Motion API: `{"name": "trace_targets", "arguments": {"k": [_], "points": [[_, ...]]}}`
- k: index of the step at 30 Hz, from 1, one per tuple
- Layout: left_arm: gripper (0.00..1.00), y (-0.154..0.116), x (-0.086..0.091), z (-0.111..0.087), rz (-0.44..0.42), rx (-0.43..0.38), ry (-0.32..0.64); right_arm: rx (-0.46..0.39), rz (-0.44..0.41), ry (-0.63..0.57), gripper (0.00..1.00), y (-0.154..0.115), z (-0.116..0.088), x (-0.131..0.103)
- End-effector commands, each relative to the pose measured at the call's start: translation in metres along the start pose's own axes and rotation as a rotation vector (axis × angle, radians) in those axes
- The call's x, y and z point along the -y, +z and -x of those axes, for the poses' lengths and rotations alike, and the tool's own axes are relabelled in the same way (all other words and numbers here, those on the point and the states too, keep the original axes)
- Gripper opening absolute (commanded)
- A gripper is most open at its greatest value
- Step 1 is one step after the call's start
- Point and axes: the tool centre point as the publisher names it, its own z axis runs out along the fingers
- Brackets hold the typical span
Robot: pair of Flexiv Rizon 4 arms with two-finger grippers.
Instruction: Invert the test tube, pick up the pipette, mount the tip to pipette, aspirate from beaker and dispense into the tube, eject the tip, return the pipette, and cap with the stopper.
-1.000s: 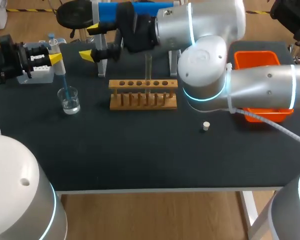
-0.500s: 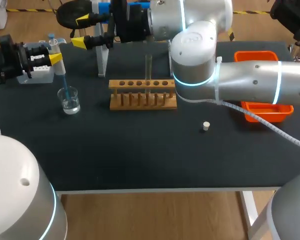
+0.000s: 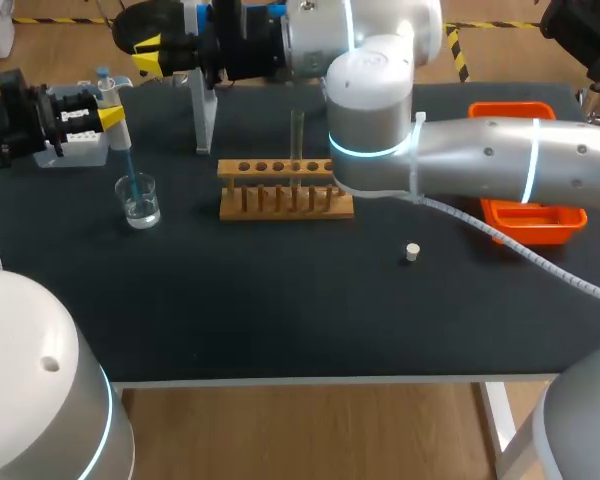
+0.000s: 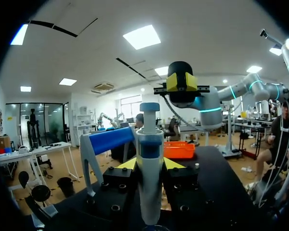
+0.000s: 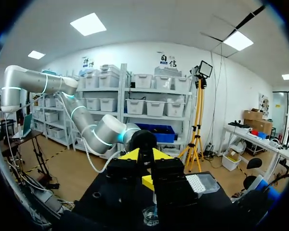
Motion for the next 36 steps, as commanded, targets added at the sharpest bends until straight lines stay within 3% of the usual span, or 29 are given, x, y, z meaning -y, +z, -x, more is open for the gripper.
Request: {"name": "trace_targets", "arguments": {"k": [1, 17, 36], "points": [[0.0, 0.0, 0.001, -0.001, 0.001, 0.003, 0.001, -0.009, 0.021, -0.025, 0.0, 0.011, 0.007, 0.003], [0.0, 0.0, 0.001, -0.001, 0.001, 0.003, 0.001, -0.061, 0.105, 0.015, 0.0, 0.04, 0.017, -0.001], [0.0, 0.0, 0.001, -0.001, 0.001, 0.003, 0.001, -0.063, 0.097, 0.063, 0.0, 0.063, 0.016, 0.008]]}}
